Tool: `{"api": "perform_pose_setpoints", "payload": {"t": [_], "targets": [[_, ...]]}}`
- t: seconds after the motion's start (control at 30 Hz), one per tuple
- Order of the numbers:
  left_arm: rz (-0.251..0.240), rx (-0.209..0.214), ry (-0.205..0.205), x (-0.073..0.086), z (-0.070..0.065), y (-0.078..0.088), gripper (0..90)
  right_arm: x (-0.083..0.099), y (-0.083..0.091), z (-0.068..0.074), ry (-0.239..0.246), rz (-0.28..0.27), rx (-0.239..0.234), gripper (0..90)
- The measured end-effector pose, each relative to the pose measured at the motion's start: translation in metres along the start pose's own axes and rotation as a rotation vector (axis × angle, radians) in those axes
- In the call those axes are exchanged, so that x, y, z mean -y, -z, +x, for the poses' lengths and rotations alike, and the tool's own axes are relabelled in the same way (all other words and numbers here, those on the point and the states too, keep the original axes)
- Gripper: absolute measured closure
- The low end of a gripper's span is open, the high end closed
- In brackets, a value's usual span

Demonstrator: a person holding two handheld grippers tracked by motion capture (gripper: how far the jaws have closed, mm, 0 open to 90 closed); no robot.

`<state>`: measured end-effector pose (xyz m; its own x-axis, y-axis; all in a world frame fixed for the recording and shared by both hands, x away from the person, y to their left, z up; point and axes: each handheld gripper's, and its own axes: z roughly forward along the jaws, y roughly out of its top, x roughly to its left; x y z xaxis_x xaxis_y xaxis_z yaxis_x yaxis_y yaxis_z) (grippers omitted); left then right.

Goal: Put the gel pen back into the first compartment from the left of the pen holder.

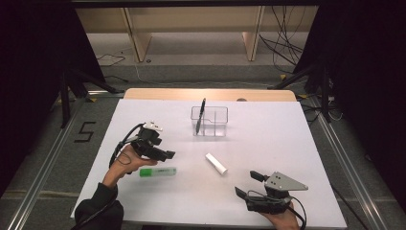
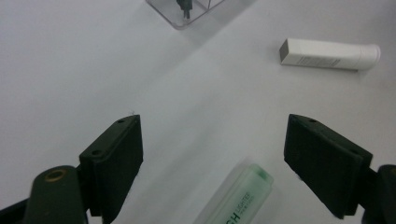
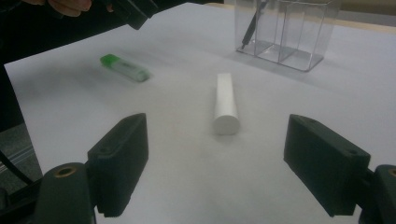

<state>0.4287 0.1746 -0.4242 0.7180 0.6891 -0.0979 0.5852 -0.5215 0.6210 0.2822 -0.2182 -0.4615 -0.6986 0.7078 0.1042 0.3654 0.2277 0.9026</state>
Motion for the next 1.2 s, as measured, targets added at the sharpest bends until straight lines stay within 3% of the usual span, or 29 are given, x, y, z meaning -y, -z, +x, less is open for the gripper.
{"api": "perform_pose_setpoints", "payload": {"t": [0.47,1.2], "targets": [[0.130,-0.012,-0.091,0.012,-0.004,0.000,20.2,0.000,0.000,-0.001,-0.001,0.002,-0.003,22.9],[0.262,-0.028,-0.152,0.025,-0.001,0.001,20.8,0.000,-0.002,-0.002,-0.004,0.008,-0.013,22.9]]}}
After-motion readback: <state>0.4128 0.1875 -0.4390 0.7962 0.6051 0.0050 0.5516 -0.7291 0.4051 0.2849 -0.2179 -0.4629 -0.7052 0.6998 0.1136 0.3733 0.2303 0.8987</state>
